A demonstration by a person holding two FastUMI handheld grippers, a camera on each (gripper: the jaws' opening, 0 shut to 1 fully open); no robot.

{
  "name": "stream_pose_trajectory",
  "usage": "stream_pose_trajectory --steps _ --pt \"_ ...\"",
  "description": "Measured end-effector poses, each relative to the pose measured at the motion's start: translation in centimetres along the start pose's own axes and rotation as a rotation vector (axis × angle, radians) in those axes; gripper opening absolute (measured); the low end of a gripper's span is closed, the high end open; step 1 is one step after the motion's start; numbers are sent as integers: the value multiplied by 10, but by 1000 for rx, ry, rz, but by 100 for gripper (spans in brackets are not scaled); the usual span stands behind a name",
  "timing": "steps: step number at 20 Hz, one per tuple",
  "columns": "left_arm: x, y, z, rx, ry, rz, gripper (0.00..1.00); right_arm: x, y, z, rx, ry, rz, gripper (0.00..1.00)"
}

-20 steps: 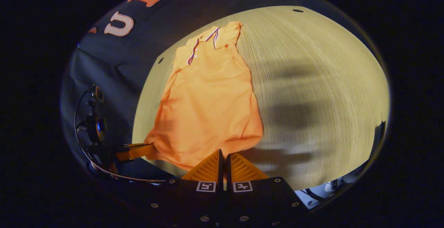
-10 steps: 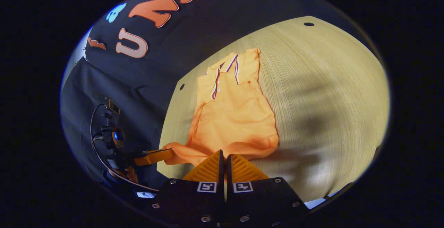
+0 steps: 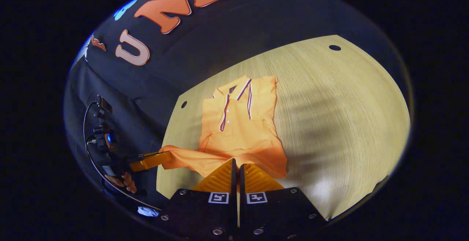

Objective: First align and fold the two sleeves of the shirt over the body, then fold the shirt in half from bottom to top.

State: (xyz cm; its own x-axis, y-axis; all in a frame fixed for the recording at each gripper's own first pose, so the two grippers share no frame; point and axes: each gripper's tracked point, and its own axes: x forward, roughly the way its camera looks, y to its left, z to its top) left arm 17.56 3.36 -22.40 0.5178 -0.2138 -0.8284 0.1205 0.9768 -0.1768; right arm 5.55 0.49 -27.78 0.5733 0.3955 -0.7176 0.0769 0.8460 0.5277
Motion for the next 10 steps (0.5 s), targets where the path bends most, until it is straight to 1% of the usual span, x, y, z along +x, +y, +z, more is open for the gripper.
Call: stream_pose_trajectory --steps 3,6,10 --pt "15 10 22 2 -17 -2 1 8 8 30 -17 -35 -7 4" --pt "27 22 49 -19 -27 -11 1 18 11 60 -29 -62 -27 4" --pt "42 37 87 -33 -52 -21 1 39 11 97 -36 -82 -48 4"
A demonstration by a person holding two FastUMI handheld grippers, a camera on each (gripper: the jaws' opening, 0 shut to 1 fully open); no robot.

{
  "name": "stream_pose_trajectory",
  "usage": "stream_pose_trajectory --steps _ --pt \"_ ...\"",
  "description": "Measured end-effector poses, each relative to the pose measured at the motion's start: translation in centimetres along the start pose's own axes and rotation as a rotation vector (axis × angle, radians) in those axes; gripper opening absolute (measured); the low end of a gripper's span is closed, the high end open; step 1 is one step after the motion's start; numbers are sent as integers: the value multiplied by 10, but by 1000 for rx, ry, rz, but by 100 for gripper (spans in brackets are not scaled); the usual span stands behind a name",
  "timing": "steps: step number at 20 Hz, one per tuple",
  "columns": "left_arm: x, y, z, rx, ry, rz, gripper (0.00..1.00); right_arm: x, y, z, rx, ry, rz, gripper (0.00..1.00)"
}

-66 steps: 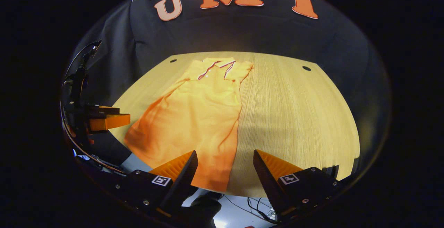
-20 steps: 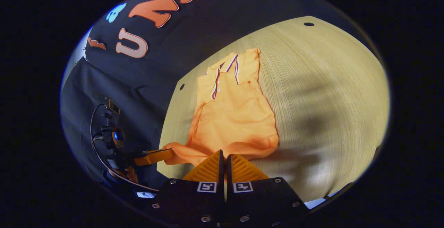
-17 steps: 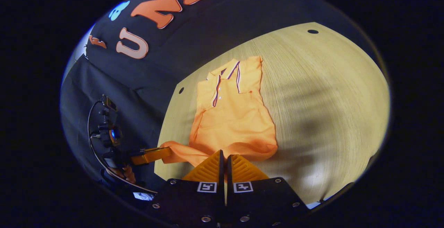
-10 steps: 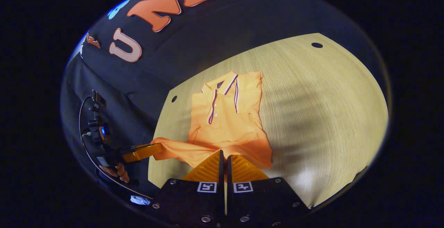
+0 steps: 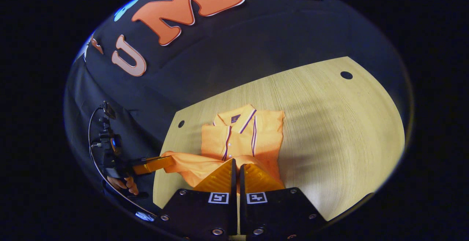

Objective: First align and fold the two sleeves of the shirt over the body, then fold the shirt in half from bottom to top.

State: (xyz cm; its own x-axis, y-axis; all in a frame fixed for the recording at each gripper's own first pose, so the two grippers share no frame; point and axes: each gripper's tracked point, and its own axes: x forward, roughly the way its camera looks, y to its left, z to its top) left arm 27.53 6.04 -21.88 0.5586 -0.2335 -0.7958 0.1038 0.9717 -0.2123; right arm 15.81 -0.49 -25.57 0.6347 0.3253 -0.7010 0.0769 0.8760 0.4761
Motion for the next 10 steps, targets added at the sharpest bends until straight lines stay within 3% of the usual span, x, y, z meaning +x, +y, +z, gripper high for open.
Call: stream_pose_trajectory --steps 10 --pt "96 42 62 -27 58 1 1 88 -27 64 6 44 -102 4"
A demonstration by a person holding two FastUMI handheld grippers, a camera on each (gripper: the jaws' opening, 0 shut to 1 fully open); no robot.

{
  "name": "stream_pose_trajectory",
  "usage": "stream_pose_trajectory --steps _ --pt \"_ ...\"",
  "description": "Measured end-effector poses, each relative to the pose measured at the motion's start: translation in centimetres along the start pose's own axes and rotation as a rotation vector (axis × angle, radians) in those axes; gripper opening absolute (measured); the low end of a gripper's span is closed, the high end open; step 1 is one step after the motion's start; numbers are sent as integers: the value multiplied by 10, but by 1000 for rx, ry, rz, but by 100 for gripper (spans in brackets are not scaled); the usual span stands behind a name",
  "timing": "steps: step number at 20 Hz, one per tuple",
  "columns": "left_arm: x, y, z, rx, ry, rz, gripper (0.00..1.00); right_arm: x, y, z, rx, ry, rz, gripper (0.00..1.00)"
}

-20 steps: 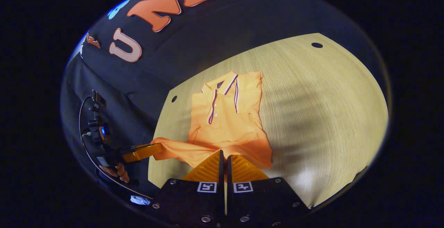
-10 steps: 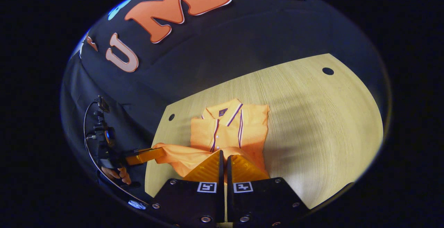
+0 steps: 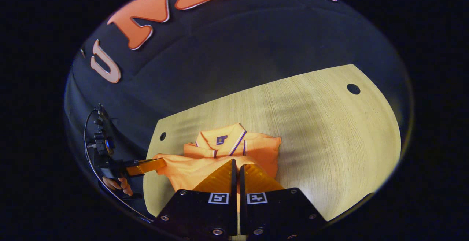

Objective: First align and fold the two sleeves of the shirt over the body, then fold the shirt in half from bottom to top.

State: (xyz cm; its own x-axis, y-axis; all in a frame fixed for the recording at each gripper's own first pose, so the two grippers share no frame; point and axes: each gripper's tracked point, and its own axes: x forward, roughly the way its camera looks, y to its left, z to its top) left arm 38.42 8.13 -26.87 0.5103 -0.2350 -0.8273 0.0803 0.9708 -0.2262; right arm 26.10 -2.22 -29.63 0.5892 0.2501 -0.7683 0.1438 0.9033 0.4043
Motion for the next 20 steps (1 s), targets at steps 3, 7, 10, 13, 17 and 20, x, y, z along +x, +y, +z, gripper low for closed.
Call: stream_pose_trajectory --steps 3,7,10,13,17,20 --pt "28 17 8 -3 41 24 1 25 -12 6 23 19 -43 4" --pt "51 29 9 -23 62 41 1 54 -27 7 44 49 -105 4" --pt "59 31 15 -9 45 65 14 63 -40 14 49 41 -173 12" --pt "41 41 24 18 5 129 77 55 -35 26 48 -9 -158 59" --pt "4 43 46 29 -98 184 99 22 -32 47 -6 -118 -168 87" --pt "-38 37 56 22 -188 197 99 -9 -19 58 -63 -216 -165 93"
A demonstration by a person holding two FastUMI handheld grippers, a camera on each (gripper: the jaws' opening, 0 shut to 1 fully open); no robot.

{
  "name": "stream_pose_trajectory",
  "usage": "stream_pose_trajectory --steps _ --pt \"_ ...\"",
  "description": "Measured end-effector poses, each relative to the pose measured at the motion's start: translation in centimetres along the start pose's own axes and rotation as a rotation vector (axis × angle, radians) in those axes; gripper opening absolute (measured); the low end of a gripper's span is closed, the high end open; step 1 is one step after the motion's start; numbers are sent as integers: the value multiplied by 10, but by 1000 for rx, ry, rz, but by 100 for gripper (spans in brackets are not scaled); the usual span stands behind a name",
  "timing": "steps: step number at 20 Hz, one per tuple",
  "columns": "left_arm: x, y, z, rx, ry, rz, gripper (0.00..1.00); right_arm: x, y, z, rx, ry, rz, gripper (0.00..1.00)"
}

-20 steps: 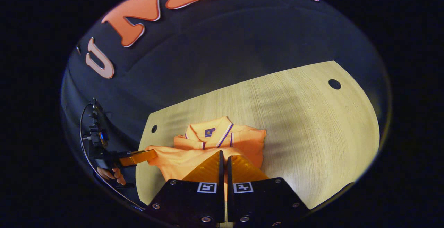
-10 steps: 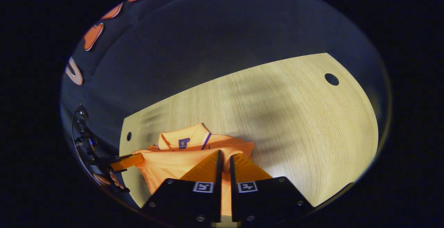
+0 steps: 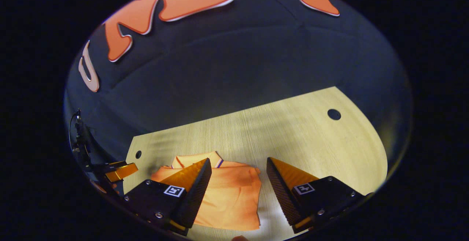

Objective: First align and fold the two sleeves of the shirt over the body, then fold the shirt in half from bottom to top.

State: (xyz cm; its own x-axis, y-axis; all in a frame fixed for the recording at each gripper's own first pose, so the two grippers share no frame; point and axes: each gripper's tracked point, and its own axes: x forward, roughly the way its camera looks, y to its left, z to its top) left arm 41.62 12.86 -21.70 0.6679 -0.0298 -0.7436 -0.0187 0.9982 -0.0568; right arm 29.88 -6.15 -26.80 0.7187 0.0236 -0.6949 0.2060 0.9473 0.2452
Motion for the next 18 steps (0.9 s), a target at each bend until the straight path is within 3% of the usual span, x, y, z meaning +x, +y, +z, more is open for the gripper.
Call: stream_pose_trajectory --steps 6,12,18 --pt "-94 -25 10 33 -174 -18 99 -83 15 25 -85 -205 23 95" --pt "-193 -52 -2 55 -347 -48 98 -159 34 20 -172 -359 46 95" --pt "-265 -64 -25 40 -503 -2 98 -221 52 11 -235 -478 87 95"
